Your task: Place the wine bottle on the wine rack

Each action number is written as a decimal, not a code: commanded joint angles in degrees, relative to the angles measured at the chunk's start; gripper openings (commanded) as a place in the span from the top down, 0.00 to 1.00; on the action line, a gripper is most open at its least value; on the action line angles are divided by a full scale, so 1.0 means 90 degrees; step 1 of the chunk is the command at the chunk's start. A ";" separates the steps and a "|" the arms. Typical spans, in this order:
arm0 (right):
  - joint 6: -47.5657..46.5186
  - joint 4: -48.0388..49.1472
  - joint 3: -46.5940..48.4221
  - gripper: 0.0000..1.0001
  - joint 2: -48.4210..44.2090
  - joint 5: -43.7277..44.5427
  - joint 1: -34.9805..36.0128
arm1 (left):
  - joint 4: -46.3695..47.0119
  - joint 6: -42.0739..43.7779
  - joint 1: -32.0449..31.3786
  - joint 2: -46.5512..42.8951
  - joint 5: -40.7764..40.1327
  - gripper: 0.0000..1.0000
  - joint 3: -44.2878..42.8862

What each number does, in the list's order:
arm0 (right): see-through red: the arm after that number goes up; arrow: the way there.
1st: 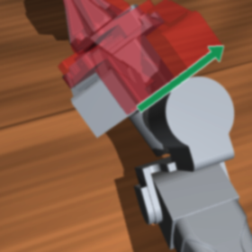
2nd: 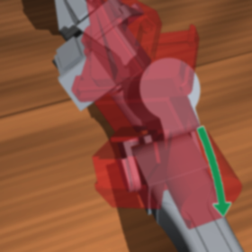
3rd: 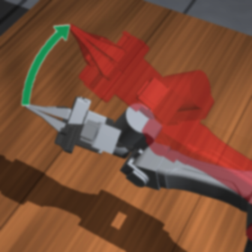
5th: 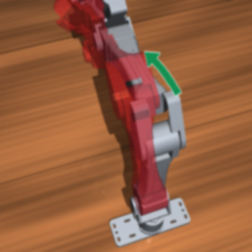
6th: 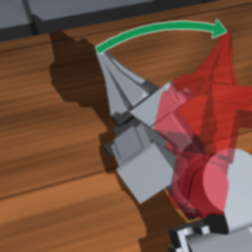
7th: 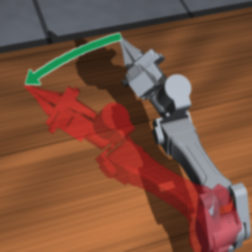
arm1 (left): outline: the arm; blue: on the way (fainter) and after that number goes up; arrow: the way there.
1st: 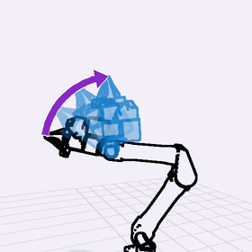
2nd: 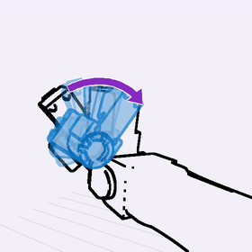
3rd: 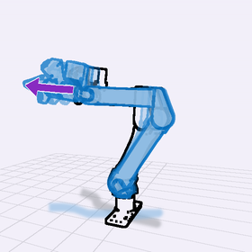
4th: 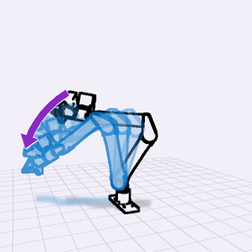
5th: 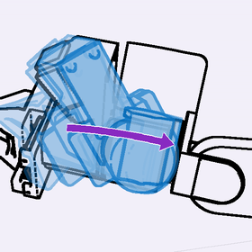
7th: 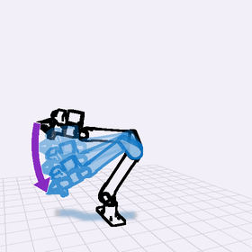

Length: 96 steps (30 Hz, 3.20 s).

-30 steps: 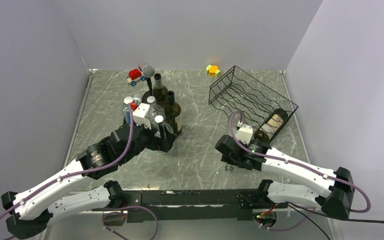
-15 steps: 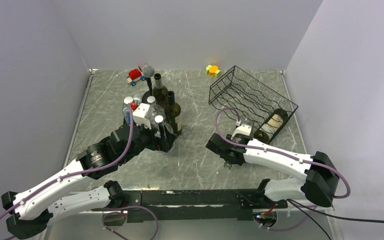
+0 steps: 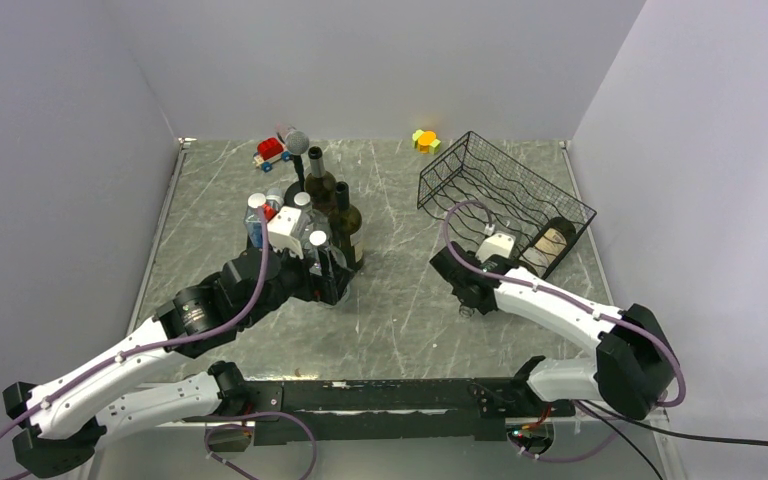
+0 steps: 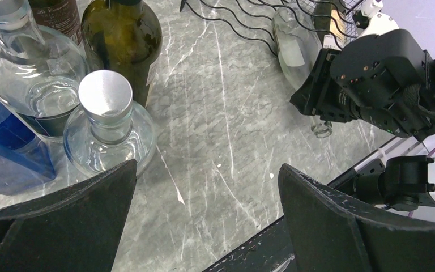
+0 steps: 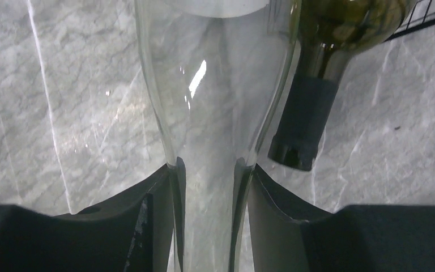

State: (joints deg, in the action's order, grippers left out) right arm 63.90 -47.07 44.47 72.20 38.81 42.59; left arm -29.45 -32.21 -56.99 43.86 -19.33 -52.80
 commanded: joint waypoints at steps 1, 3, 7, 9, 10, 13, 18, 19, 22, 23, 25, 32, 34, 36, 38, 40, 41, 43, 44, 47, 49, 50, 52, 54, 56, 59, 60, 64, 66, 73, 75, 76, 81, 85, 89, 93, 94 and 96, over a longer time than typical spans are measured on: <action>-0.0565 0.1505 0.0116 1.00 -0.0156 0.1910 -0.0335 | 0.0071 0.0069 -0.0015 0.0097 -0.0035 0.01 -0.0365; -0.0654 0.1814 0.0037 1.00 -0.0051 0.1979 -0.0443 | 0.0070 0.0113 -0.0016 0.0119 -0.0091 0.01 -0.0399; -0.0626 0.1959 0.0176 1.00 0.0462 0.2337 -0.0558 | 0.0103 0.0212 -0.0015 0.0125 -0.0152 0.01 -0.0465; -0.0560 0.1891 0.0316 1.00 0.0741 0.2519 -0.0610 | 0.0084 0.0242 -0.0015 0.0127 -0.0176 0.01 -0.0494; -0.0499 0.1830 0.0405 1.00 0.0869 0.2581 -0.0640 | 0.0072 0.0248 -0.0015 0.0136 -0.0193 0.01 -0.0500; -0.0286 0.1515 0.0656 1.00 0.1256 0.2766 -0.0714 | 0.0060 0.0253 -0.0015 0.0147 -0.0215 0.01 -0.0501; -0.0092 0.1280 0.0893 1.00 0.1667 0.2843 -0.0972 | 0.0040 0.0239 -0.0015 0.0147 -0.0211 0.01 -0.0499; -0.0185 0.1384 0.0880 1.00 0.1691 0.2804 -0.1031 | 0.0032 0.0239 -0.0015 0.0142 -0.0215 0.01 -0.0496; -0.0915 0.2113 0.0748 1.00 0.1657 0.2618 -0.1136 | -0.0012 0.0239 -0.0015 0.0131 -0.0241 0.01 -0.0519; -0.1008 0.2216 0.0757 1.00 0.1676 0.2565 -0.1184 | -0.0025 0.0240 -0.0015 0.0120 -0.0249 0.01 -0.0530; -0.1193 0.2346 0.0820 1.00 0.1757 0.2422 -0.1291 | -0.0047 0.0224 -0.0015 0.0104 -0.0263 0.01 -0.0537; -0.2120 0.3184 0.0831 1.00 0.1850 0.1501 -0.1834 | -0.0189 0.0190 -0.0015 0.0039 -0.0322 0.01 -0.0581; -0.2177 0.3164 0.0880 1.00 0.1872 0.1318 -0.1937 | -0.0203 0.0190 -0.0015 0.0021 -0.0332 0.01 -0.0574; -0.2210 0.3108 0.0919 0.95 0.1910 0.1177 -0.2002 | -0.0189 0.0173 -0.0015 -0.0008 -0.0338 0.01 -0.0553; -0.2170 0.2965 0.0975 0.77 0.1936 0.1105 -0.2025 | -0.0184 0.0163 -0.0015 -0.0010 -0.0338 0.01 -0.0541; -0.2108 0.2834 0.0987 0.56 0.1924 0.1013 -0.2036 | -0.0185 0.0161 -0.0015 -0.0010 -0.0328 0.01 -0.0531; -0.2072 0.2792 0.0978 0.48 0.1912 0.0977 -0.2037 | -0.0182 0.0161 -0.0015 -0.0001 -0.0320 0.01 -0.0528; -0.2043 0.2716 0.0946 0.35 0.1857 0.0890 -0.2038 | -0.0182 0.0162 -0.0015 0.0009 -0.0313 0.01 -0.0528; -0.2064 0.2702 0.0924 0.32 0.1830 0.0849 -0.2037 | -0.0184 0.0161 -0.0015 0.0004 -0.0304 0.01 -0.0530; -0.2049 0.2535 0.0932 0.27 0.1725 0.0812 -0.2033 | -0.0192 0.0170 -0.0015 -0.0010 -0.0313 0.01 -0.0530; -0.2053 0.2377 0.0964 0.24 0.1635 0.0799 -0.2030 | -0.0239 0.0188 -0.0015 -0.0036 -0.0340 0.01 -0.0561; -0.2083 0.2345 0.0962 0.24 0.1568 0.0757 -0.2032 | -0.0272 0.0199 -0.0015 -0.0051 -0.0383 0.01 -0.0578; -0.2178 0.2321 0.0942 0.22 0.1388 0.0643 -0.2027 | -0.0322 0.0227 -0.0015 -0.0098 -0.0442 0.01 -0.0613; -0.2317 0.2325 0.0928 0.21 0.1154 0.0460 -0.2018 | -0.0350 0.0238 -0.0015 -0.0159 -0.0486 0.01 -0.0643; -0.2552 0.2358 0.0932 0.19 0.0893 0.0147 -0.2007 | -0.0375 0.0257 -0.0015 -0.0210 -0.0513 0.01 -0.0679; -0.3022 0.2430 0.0990 0.18 0.0508 -0.0443 -0.1981 | -0.0440 0.0300 -0.0015 -0.0260 -0.0582 0.01 -0.0764; -0.3242 0.2479 0.1024 0.18 0.0398 -0.0730 -0.1975 | -0.0453 0.0321 -0.0015 -0.0268 -0.0611 0.01 -0.0801; -0.4105 0.2826 0.1163 0.18 0.0133 -0.2276 -0.1886 | -0.0512 0.0399 -0.0018 -0.0298 -0.0682 0.01 -0.0929; -0.4426 0.2997 0.1253 0.18 0.0075 -0.3062 -0.1807 | -0.0534 0.0414 -0.0016 -0.0310 -0.0711 0.01 -0.0974; -0.5445 0.3967 0.1495 0.17 0.0043 -0.5805 -0.1284 | -0.0670 0.0386 -0.0015 -0.0389 -0.0813 0.01 -0.1083; -0.5618 0.4137 0.1598 0.16 0.0058 -0.5998 -0.0979 | -0.0741 0.0367 -0.0015 -0.0417 -0.0850 0.01 -0.1127; -0.5694 0.4235 0.1660 0.15 0.0082 -0.6006 -0.0810 | -0.0775 0.0361 -0.0015 -0.0433 -0.0872 0.01 -0.1142; -0.5966 0.4691 0.2030 0.17 0.0306 -0.5771 -0.0088 | -0.0915 0.0380 -0.0015 -0.0550 -0.1017 0.01 -0.1279; -0.6259 0.4658 0.2708 0.19 0.0578 -0.5017 0.0356 | -0.1026 0.0412 -0.0020 -0.0617 -0.1060 0.01 -0.1437; -0.6277 0.4748 0.3274 0.20 0.0975 -0.4509 0.0507 | -0.1124 0.0423 -0.0015 -0.0679 -0.1115 0.01 -0.1542; -0.6277 0.4874 0.3635 0.24 0.1444 -0.4057 0.0614 | -0.1127 0.0423 -0.0015 -0.0749 -0.1153 0.01 -0.1527; -0.6279 0.4932 0.3709 0.25 0.1606 -0.3964 0.0640 | -0.1116 0.0419 -0.0015 -0.0760 -0.1150 0.01 -0.1514; -0.6305 0.4974 0.3878 0.28 0.1850 -0.3792 0.0684 | -0.1112 0.0410 -0.0015 -0.0769 -0.1134 0.01 -0.1488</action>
State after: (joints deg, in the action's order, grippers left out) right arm 8.45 -5.78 75.50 85.01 -0.86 47.88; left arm -39.13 -29.34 -56.99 37.39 -28.42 -64.95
